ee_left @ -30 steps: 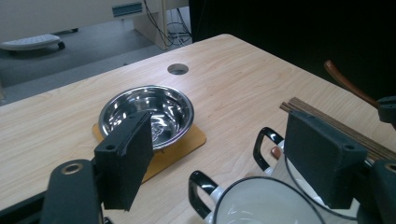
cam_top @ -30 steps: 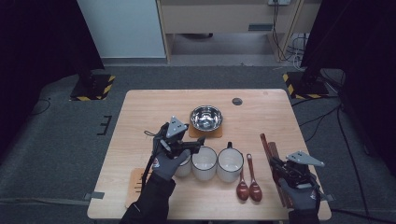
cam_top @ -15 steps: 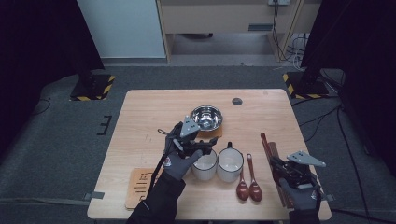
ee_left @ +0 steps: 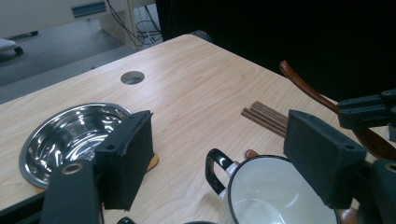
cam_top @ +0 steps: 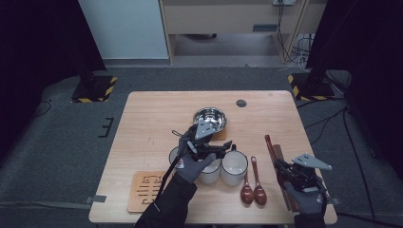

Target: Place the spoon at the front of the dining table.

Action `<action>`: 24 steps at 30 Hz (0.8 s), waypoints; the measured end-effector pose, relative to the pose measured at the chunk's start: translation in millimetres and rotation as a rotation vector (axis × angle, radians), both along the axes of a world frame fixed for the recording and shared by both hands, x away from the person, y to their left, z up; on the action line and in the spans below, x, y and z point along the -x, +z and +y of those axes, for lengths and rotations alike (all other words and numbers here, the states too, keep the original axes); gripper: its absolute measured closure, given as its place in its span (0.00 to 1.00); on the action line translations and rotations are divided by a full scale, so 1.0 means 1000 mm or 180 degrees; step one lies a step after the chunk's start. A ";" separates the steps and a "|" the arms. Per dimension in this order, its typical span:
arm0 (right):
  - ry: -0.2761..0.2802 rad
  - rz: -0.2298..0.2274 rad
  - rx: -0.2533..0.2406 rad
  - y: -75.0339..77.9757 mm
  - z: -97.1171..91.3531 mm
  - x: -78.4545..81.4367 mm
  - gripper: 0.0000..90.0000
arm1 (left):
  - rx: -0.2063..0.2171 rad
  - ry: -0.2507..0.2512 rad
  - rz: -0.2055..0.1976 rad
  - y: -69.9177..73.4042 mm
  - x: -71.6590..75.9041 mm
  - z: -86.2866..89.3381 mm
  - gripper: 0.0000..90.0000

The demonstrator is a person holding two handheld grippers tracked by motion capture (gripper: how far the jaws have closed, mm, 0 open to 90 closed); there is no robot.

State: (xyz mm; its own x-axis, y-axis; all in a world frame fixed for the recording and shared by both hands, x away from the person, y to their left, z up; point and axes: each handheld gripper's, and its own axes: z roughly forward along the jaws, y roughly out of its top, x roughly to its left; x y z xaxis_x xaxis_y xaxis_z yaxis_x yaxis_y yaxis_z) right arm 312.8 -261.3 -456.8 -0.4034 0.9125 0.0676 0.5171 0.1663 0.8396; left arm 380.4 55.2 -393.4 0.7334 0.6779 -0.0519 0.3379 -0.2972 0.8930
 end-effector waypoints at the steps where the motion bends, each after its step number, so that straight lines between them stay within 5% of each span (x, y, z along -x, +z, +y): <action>1: 0.0004 -0.0003 0.0003 0.000 0.000 0.000 0.90 | -0.0001 -0.0009 0.0000 0.000 0.000 -0.002 0.26; 24: 0.0044 -0.0024 -0.0028 0.003 0.001 0.002 0.90 | -0.0012 -0.0235 0.0039 -0.003 -0.002 -0.044 0.26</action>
